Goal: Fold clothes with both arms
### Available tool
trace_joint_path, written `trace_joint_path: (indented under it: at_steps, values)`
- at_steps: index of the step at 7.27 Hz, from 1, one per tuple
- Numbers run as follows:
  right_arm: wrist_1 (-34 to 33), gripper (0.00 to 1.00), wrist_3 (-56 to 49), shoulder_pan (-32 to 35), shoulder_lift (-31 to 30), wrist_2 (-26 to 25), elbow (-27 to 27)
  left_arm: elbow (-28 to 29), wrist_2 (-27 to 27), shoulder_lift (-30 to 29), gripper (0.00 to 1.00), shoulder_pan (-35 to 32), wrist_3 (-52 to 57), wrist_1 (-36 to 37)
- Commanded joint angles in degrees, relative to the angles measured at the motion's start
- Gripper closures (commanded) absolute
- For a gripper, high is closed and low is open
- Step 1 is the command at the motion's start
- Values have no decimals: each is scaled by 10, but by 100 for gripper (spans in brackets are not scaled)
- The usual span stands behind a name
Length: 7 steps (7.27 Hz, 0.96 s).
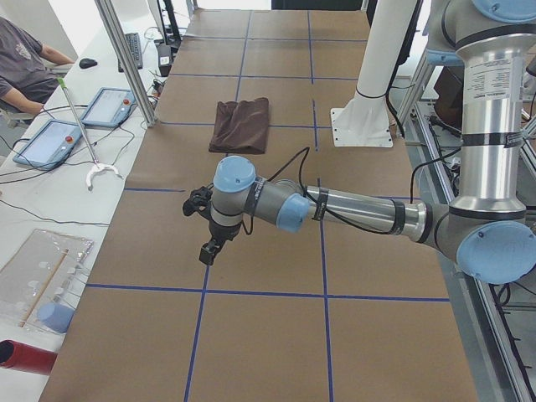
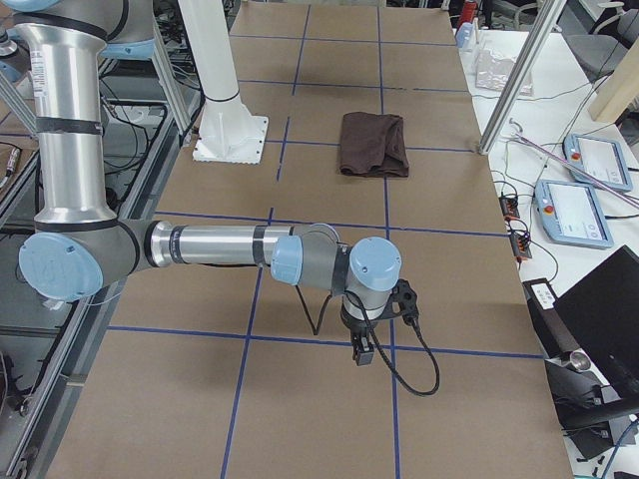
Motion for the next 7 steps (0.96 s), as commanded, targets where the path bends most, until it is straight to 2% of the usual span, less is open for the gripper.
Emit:
trace_joint_path:
  at_steps: [1, 2, 4, 6, 7]
  values:
    - [6, 0, 4, 2, -14, 15, -7, 57, -5, 0, 0, -3, -2, -12]
    - [6, 0, 7, 8, -20, 23, -7, 73, -5, 1, 0, -3, -2, -3]
    - [8, 0, 84, 13, -21, 33, 1, 63, -5, -8, 0, -7, -2, 76]
    - [8, 0, 104, 15, -17, 35, 18, 59, -5, -8, 0, -9, -1, 78]
    - [25, 0, 159, 13, -16, 35, 35, 59, -5, -8, 0, -9, -1, 78]
